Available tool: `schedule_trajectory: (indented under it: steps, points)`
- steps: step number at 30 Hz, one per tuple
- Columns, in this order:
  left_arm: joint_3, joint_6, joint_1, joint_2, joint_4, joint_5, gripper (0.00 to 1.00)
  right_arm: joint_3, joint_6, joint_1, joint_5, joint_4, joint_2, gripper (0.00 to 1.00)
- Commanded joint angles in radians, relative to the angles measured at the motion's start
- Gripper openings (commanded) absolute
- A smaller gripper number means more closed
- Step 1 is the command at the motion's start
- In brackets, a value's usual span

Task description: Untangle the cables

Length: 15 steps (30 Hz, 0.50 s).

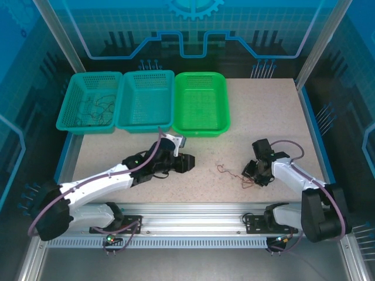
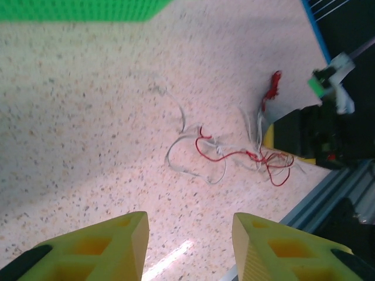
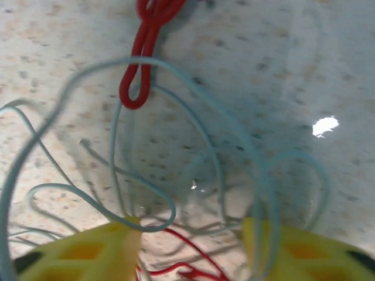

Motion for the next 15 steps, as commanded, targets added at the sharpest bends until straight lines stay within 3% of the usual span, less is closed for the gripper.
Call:
schedule_trajectory:
  steps: [1, 5, 11, 15]
  points:
    - [0.001, -0.034, -0.01, 0.021, 0.071, -0.041, 0.45, 0.0, -0.052, 0.04, -0.133, 0.163, 0.017, 0.22]
    - [-0.006, 0.071, -0.009, -0.005, 0.075, -0.054, 0.51, 0.055, -0.151, 0.122, -0.116, 0.16, -0.056, 0.0]
    - [0.021, 0.33, 0.006, -0.064, 0.031, -0.068, 0.58, 0.167, -0.359, 0.23, -0.142, 0.127, -0.127, 0.0]
    - [0.079, 0.591, 0.022, -0.102, -0.063, 0.081, 0.57, 0.224, -0.473, 0.288, -0.168, 0.1, -0.163, 0.0]
